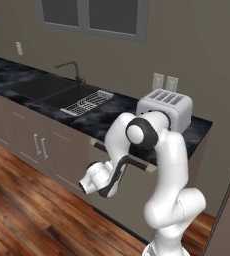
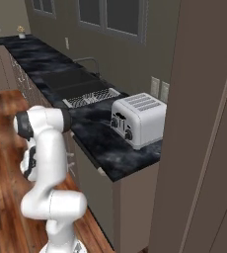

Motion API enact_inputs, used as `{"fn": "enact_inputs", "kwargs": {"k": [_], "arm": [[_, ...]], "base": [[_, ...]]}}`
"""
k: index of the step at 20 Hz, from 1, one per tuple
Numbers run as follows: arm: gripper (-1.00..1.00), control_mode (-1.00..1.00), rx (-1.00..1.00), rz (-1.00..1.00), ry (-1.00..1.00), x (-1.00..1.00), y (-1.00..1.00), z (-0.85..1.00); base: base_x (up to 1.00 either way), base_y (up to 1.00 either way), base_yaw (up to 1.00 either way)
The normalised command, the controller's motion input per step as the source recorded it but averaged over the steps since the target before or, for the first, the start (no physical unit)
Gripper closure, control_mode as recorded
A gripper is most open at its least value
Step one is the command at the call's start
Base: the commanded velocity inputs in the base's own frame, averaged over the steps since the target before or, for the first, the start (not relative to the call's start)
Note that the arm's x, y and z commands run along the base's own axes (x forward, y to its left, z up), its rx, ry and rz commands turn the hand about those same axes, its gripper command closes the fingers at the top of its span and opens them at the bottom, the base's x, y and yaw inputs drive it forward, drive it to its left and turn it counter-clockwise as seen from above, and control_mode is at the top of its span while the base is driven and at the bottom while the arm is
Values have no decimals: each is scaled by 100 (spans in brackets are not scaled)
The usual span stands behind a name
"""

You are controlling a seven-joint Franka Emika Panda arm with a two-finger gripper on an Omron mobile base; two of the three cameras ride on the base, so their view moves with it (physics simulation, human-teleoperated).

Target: Open the dishwasher door and pull out the top rack.

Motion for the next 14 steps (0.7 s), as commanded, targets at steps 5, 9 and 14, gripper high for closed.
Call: {"fn": "enact_inputs", "kwargs": {"k": [5,9,14], "arm": [[-100,-100,0,0,-5,28,-17,-4],[-100,-100,0,0,-1,31,-21,0],[-100,-100,0,0,0,29,-20,-5]], "base": [[0,0,0],[0,0,0],[0,0,0]]}}
